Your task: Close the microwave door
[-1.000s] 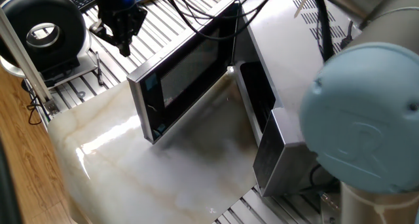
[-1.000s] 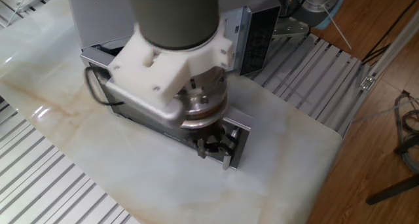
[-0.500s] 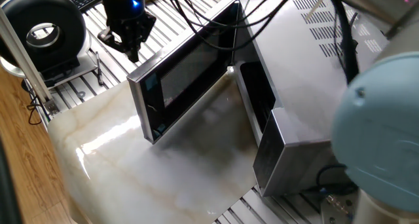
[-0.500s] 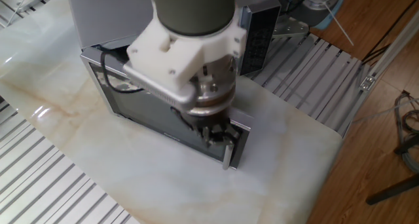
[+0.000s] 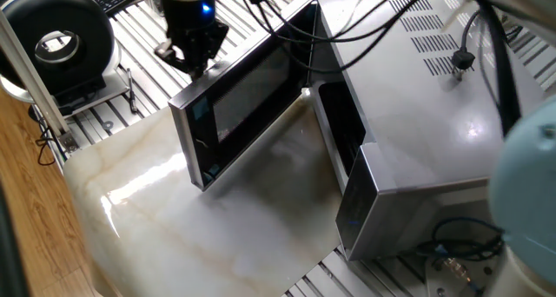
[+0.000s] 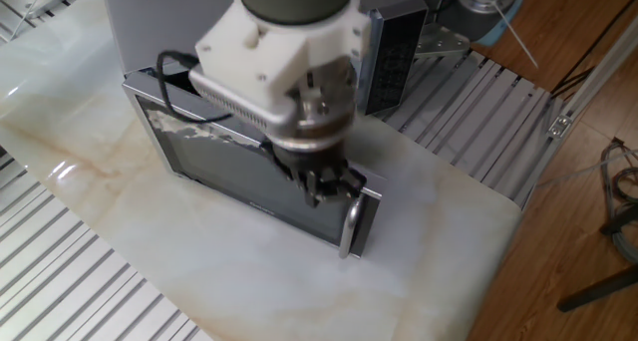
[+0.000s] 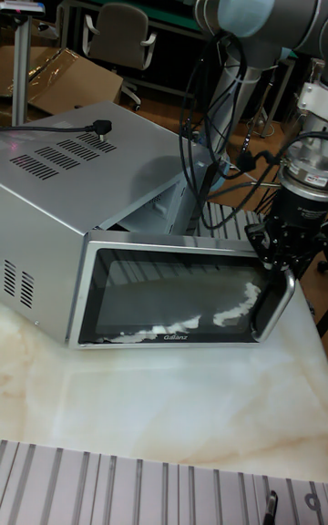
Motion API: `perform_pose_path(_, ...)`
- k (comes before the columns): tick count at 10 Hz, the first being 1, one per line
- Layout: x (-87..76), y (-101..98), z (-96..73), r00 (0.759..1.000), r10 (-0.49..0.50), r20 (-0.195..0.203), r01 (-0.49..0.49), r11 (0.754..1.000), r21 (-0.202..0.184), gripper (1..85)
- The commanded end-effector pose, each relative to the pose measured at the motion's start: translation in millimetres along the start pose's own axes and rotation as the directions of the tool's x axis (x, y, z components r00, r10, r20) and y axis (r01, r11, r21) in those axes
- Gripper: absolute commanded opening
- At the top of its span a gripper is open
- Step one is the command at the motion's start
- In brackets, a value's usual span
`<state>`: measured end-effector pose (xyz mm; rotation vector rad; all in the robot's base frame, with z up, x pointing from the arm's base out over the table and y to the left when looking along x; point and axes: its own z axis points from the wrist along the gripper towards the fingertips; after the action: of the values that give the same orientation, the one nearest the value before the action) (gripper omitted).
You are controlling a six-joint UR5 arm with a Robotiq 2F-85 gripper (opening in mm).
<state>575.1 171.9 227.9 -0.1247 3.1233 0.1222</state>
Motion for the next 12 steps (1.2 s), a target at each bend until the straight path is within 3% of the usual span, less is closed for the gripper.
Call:
perform_pose_path(1, 15.2, -15.3, -0.9, 1.000, -0.016, 0.007, 0.016, 1.000, -0.014, 1.0)
perform_pose_path(4, 29.0, -29.6, -3.7, 1.000, -0.026, -0.004, 0.026, 1.000, -0.002, 1.0)
perform_pose_path(8, 30.1, -39.9, -3.7, 0.999, -0.046, -0.002, 0.046, 0.999, -0.005, 1.0)
perform_pose_path(10, 25.4, -36.3, -3.5, 0.999, -0.042, 0.013, 0.042, 0.999, -0.011, 1.0)
perform_pose_path(12, 5.0, -9.4, -0.2, 1.000, -0.003, 0.017, 0.004, 1.000, -0.007, 1.0)
